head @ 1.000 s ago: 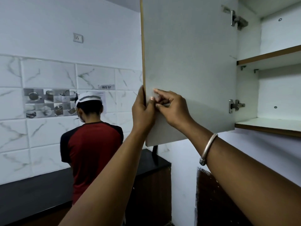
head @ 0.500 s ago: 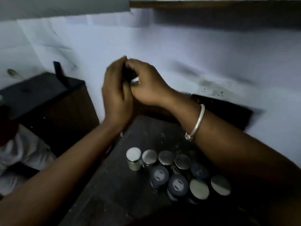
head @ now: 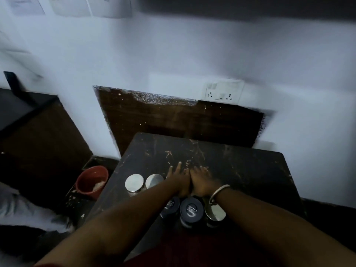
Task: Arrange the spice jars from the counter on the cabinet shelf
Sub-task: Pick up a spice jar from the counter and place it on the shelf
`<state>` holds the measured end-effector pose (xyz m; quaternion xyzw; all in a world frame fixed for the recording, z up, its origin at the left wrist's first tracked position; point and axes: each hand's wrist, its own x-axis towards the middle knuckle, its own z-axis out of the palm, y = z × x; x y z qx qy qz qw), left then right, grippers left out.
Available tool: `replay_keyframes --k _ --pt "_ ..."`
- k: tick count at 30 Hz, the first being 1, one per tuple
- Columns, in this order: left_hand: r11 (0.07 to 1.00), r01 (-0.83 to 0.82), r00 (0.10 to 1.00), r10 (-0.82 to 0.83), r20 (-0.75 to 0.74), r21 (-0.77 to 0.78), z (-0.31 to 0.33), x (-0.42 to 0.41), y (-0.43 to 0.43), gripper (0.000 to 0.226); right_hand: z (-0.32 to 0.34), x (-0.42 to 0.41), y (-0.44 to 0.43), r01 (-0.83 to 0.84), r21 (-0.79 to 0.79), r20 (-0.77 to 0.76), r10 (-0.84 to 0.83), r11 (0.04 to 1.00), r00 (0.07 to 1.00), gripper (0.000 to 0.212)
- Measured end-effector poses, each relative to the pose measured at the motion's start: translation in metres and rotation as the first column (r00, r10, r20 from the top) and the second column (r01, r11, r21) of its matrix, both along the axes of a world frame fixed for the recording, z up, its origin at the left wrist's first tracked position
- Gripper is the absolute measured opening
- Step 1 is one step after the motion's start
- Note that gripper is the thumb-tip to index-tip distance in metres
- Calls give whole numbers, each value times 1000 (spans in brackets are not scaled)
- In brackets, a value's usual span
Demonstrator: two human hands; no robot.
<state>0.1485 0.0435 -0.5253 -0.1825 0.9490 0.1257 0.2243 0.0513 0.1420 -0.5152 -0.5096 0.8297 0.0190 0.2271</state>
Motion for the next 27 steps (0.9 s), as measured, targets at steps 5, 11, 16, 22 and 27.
replay_keyframes --k 5,11,16,22,27 --pt "999 41 998 -42 -44 -24 -27 9 3 98 -36 -10 5 -41 -80 -98 33 996 995 62" --pt "950 -76 929 178 -324 303 7 17 -10 82 -6 -24 1 52 -278 62 -36 959 997 82" --pt "617 62 582 616 -530 785 91 16 -22 50 113 -50 6 380 -408 561 -100 830 822 88" --pt "421 397 433 697 -571 815 213 6 -3 45 241 -40 40 588 -626 765 256 511 591 56" --pt "372 546 298 751 -589 751 275 3 38 44 274 -2 45 800 -571 753 505 181 423 43"
